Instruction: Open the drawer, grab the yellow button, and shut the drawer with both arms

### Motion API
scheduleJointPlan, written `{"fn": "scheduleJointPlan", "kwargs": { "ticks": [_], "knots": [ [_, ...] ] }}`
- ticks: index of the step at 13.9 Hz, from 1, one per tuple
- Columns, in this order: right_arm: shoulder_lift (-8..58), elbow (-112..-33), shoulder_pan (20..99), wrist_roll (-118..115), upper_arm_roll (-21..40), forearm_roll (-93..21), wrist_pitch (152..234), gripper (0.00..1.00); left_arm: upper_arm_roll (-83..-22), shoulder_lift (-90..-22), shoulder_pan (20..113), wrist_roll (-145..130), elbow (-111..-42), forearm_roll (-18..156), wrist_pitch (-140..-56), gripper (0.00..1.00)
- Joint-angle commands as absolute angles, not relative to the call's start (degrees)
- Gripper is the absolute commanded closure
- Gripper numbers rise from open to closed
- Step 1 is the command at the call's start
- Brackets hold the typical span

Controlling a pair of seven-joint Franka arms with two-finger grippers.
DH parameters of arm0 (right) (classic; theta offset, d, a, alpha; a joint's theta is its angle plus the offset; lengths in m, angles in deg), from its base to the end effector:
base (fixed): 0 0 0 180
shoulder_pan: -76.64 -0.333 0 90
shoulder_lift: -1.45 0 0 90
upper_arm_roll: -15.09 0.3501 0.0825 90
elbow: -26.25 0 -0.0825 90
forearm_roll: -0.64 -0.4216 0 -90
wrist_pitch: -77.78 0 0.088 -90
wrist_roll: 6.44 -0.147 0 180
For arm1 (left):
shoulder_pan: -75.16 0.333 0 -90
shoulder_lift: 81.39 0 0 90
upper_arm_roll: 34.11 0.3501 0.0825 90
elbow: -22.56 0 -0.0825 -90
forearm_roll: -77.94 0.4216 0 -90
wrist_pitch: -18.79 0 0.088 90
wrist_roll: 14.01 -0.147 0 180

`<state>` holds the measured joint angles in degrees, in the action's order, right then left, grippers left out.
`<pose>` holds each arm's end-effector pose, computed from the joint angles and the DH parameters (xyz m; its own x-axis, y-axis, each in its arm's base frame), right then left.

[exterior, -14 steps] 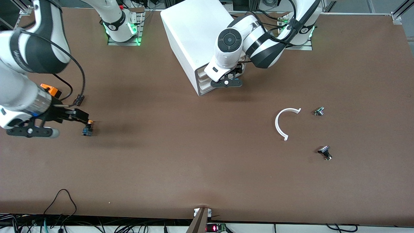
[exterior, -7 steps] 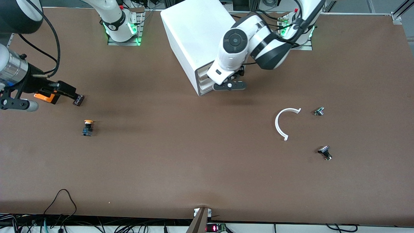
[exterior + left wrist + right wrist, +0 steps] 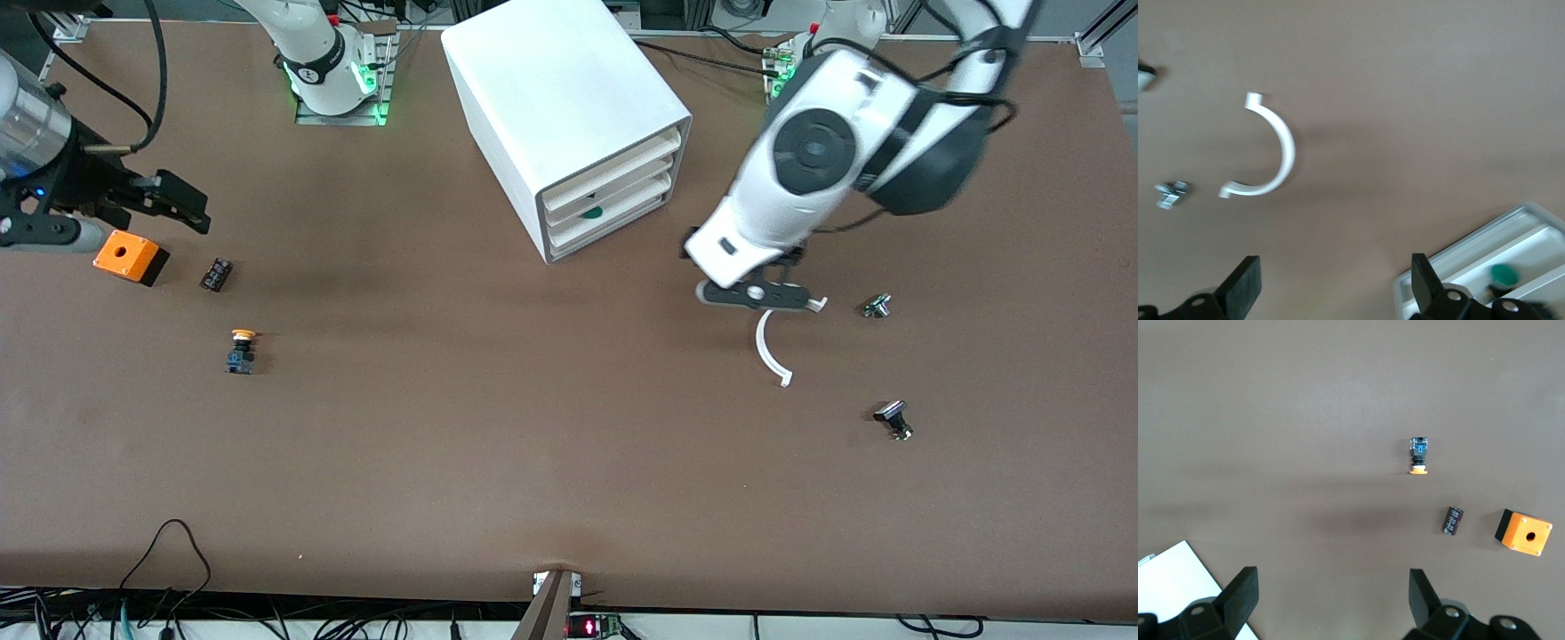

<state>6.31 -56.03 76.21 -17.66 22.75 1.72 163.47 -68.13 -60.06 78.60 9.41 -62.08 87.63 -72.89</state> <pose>0.6077 0.0798 0.6295 0.9982 -0.0562 -0.0226 -0.0560 -0.9984 0.0122 0.6167 -0.2789 0.4626 0.9745 -0.1268 -0.1850 -0.1358 -0.9900 -0.0368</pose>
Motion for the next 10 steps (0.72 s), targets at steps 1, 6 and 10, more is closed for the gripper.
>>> {"fn": "scheduleJointPlan", "kwargs": {
  "ticks": [1,6,10],
  "knots": [
    [4.27,-56.98,75.41,-19.98,21.25,2.40,162.24,0.00,-68.65,-60.47,85.07,-4.29,-56.82,89.28,-67.26,0.01],
    [3.74,-57.25,75.14,-20.16,19.75,2.05,161.36,0.00,-69.27,-60.82,97.82,-16.25,-54.69,87.27,-61.81,0.01],
    [3.82,-56.90,75.05,-11.81,19.57,2.22,161.36,0.00,-68.74,-63.63,97.93,-20.86,-54.95,86.73,-61.54,0.01]
  ]
}}
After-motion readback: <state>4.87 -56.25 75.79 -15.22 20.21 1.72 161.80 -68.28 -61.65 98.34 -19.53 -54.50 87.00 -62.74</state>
